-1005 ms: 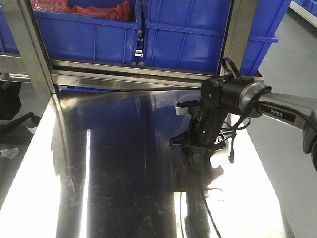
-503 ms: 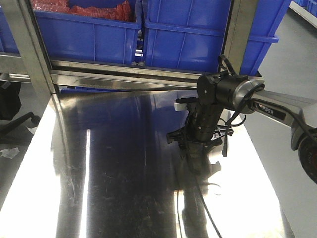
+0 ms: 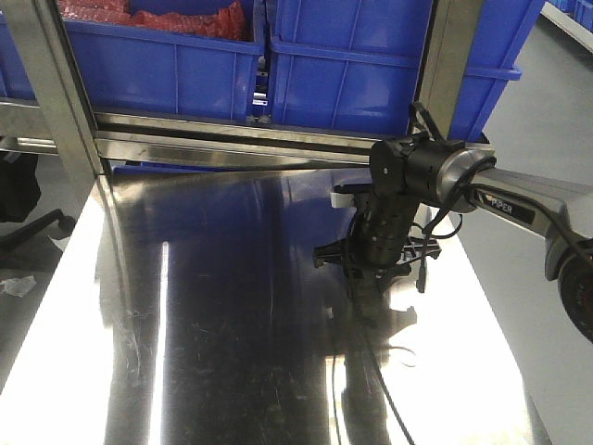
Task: Move and align brake pads A on conveyor
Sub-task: 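Close the right gripper fingers around the brake pad, then lift the brake pad off the table with the right gripper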
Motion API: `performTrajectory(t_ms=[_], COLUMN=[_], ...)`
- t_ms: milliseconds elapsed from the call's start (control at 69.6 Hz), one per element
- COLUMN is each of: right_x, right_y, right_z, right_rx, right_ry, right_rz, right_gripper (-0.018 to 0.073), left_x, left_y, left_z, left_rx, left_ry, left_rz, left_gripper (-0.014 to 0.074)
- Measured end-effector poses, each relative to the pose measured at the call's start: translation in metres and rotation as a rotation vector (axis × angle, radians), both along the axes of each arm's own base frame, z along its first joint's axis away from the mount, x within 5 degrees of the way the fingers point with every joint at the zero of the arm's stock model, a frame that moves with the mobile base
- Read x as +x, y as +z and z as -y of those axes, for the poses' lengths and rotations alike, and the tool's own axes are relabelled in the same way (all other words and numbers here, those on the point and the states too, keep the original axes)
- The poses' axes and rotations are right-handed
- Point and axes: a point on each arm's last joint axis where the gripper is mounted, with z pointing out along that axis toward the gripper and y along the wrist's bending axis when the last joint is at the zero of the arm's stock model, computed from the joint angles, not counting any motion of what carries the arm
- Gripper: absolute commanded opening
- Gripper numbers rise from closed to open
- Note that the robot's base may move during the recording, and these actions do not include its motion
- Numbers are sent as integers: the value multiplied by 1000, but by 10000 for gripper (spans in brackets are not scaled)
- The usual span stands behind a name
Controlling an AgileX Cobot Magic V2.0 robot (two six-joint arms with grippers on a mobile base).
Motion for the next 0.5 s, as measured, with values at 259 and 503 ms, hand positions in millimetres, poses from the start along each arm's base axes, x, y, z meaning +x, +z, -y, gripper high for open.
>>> performTrajectory(t_ms=[259,503], right_x=[-1,-2], right_y=[2,44], right_z=[0,12], right_rx=[1,6], right_ry=[7,29], right_rz=[2,111], right_gripper=[20,14], left_x=[0,0], left_y=[0,0], left_z=[0,0], left_rx=[0,0], left_ry=[0,0], left_rz=[0,0], left_gripper=[-7,-7])
